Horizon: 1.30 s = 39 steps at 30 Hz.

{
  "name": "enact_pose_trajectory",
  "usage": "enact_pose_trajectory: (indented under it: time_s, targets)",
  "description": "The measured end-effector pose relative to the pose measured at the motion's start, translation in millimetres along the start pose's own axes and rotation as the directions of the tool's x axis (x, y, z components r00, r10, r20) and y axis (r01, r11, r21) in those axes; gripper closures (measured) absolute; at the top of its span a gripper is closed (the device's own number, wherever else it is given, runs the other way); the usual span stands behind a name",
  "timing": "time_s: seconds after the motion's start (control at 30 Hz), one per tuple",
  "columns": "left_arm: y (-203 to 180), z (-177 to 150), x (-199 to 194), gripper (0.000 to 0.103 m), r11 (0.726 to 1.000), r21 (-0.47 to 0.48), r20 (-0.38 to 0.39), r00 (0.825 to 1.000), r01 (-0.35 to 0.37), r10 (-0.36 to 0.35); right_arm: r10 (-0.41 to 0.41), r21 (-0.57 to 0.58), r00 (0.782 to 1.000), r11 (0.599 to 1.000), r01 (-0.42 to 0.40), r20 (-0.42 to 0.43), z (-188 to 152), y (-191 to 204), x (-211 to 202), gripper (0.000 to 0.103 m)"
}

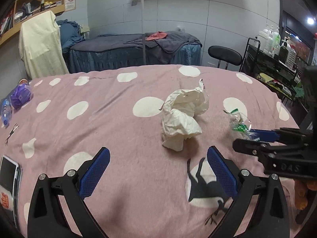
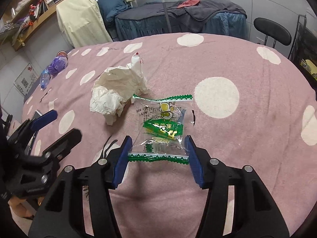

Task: Collect trash
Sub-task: 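Grasp the green-printed snack wrapper with the right tool while the left tool grasps the beige crumpled paper, then carry the wrapper over the bin and open the right tool while the left tool carries the paper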

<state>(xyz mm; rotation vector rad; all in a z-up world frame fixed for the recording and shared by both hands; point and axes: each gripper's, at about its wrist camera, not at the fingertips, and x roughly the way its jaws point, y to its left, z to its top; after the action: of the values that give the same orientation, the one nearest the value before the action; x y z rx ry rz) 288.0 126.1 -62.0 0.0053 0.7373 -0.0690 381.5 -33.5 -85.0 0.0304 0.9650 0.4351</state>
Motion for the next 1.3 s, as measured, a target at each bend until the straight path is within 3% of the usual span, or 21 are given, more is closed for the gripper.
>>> enact_pose_trajectory:
  time_s: [0.2, 0.3, 0.37, 0.47, 0.63, 0.93, 1.3]
  targets:
    - [-18.0, 19.6, 35.7, 0.007, 1.000, 0.015, -0.040, 0.999, 0.025, -0.024, -0.024, -0.005, 0.998, 1.000, 0.024, 0.057, -14.4, -10.1, -31.9, 0.048]
    - [-18.1, 23.6, 47.6, 0.025, 0.999, -0.015, -0.063, 0.997, 0.033, -0.034, -0.027, -0.014, 0.997, 1.000, 0.028, 0.074, -22.8, -12.1, -43.8, 0.048]
    - [-16.2, 22.4, 52.3, 0.051, 0.998, -0.046, -0.086, 0.995, 0.047, -0.051, -0.022, -0.015, 0.996, 1.000, 0.023, 0.081, -27.9, -14.0, -50.7, 0.048]
    - [-15.0, 18.6, 51.1, 0.062, 0.997, -0.071, -0.086, 0.995, 0.039, -0.045, -0.014, -0.008, 0.996, 1.000, 0.014, 0.092, -34.2, -18.3, -59.4, 0.048]
    - [-15.8, 15.5, 34.2, 0.066, 0.997, -0.069, -0.056, 0.998, 0.022, -0.026, 0.006, 0.002, 0.993, 1.000, -0.006, 0.118, -42.1, -23.7, -73.9, 0.048]
    - [-26.8, 5.6, -29.7, 0.066, 0.997, -0.068, 0.050, 0.999, 0.024, -0.021, 0.015, 0.010, 0.985, 1.000, -0.017, 0.170, -60.7, -30.8, -104.5, 0.048]
    - [-59.2, -28.2, -97.6, 0.066, 0.998, -0.044, 0.149, 0.988, 0.038, -0.031, -0.028, 0.035, 0.971, 0.999, 0.020, 0.238, -102.8, -52.6, -153.4, 0.048]
